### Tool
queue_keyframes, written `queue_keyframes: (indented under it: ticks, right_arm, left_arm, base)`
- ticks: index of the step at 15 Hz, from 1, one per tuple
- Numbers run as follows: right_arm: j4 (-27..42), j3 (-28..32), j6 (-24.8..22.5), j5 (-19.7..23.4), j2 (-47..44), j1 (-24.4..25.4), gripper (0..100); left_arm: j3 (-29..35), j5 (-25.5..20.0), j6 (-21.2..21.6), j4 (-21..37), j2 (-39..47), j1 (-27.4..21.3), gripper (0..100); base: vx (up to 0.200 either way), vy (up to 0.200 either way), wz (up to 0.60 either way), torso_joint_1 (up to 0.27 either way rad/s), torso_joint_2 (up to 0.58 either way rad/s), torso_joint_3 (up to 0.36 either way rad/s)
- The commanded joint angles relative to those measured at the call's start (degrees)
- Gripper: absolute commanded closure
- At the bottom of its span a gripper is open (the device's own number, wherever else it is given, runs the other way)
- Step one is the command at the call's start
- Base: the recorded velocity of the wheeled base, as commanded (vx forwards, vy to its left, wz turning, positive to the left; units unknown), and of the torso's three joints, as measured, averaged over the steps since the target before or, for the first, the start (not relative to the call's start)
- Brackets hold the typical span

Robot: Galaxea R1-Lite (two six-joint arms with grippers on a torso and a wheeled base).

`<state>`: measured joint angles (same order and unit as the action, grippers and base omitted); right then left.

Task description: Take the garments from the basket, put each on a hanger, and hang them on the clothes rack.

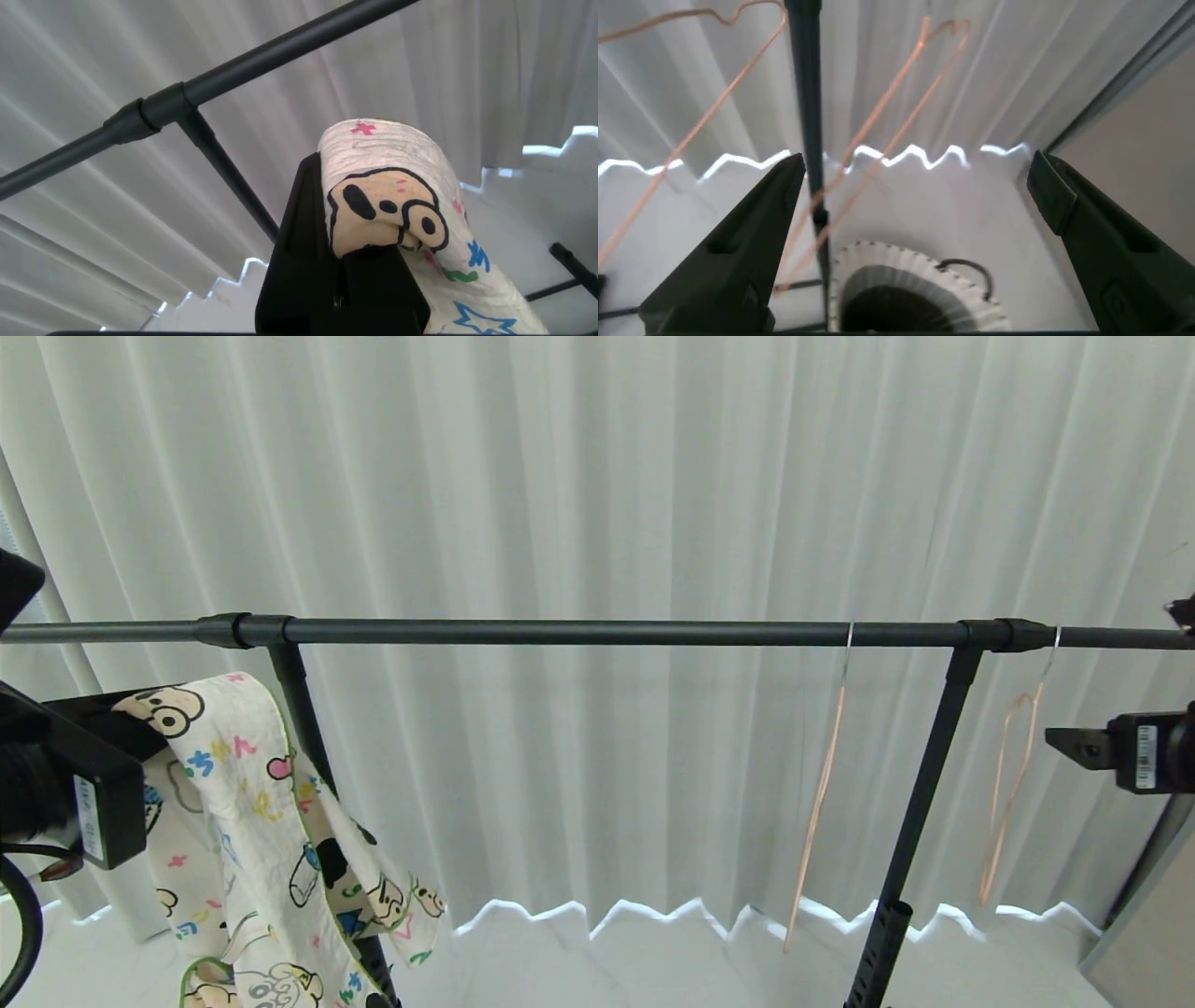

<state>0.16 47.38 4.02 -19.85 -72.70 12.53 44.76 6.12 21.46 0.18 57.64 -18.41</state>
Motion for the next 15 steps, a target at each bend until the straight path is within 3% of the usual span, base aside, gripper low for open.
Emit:
queue_keyframes:
  ticks: [1, 5, 10, 15]
  right_arm:
    - [-2.5, 0.7, 4.3, -1.0, -10.4, 0.0, 0]
    - [-2.5, 1.2, 13.5, -4.1, -17.6, 0.0, 0]
    - [-2.0, 7.6, 24.7, -4.3, -28.1, -0.3, 0]
    - [-0.9, 9.7, 27.4, -6.5, -30.3, -0.2, 0]
  left_arm:
    - [-0.3, 0.0, -0.1, 0.0, 0.1, 0.0, 100]
    - [-0.3, 0.0, 0.1, 0.0, 0.2, 0.1, 100]
    - [-0.5, 0.1, 0.1, 0.0, -0.1, 0.1, 100]
    - [-0.7, 0.1, -0.2, 0.0, 0.1, 0.1, 100]
  base:
    - [0.000, 0.000, 0.00, 0.000, 0.00, 0.000]
    - [0.000, 0.000, 0.00, 0.000, 0.00, 0.000]
    - [0.000, 0.000, 0.00, 0.000, 0.00, 0.000]
    - [0.000, 0.000, 0.00, 0.000, 0.00, 0.000]
